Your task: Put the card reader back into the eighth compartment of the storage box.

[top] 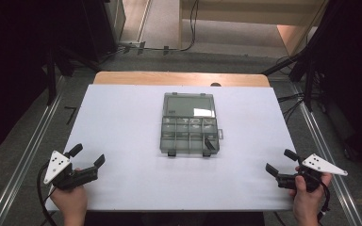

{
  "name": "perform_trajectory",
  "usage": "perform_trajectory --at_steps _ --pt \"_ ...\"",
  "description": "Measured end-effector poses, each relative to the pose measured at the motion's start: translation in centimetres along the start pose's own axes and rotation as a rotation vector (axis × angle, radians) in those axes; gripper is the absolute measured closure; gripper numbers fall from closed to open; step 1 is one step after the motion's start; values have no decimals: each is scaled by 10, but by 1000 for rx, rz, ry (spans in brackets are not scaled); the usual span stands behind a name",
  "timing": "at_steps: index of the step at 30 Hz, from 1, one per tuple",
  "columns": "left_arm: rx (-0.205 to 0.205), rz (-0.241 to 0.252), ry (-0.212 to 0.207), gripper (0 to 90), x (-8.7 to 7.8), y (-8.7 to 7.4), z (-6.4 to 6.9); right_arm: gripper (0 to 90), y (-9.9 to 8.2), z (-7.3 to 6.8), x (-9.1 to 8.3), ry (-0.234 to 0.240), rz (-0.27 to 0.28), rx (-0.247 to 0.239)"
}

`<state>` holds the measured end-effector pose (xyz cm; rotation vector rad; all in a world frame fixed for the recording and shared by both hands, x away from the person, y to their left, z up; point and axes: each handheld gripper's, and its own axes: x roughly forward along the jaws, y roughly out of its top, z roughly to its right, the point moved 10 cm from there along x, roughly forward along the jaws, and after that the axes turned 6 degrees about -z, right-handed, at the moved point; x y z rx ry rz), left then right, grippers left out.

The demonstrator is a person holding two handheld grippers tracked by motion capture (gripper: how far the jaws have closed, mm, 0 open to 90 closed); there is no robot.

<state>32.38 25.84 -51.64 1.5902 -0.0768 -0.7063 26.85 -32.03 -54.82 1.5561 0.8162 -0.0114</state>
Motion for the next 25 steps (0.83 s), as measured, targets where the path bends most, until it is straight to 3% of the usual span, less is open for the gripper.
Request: perform_trajectory --at_steps 12,16,25 --pt "16 -1 -18 87 -1 -1 4 0 -10 13 -13 -32 17 27" --pt "17 3 -20 86 -2 -1 5 0 -11 17 -12 -31 26 61" --pt "12 -6 -18 86 1 0 2 0 -11 16 -8 -32 12 44"
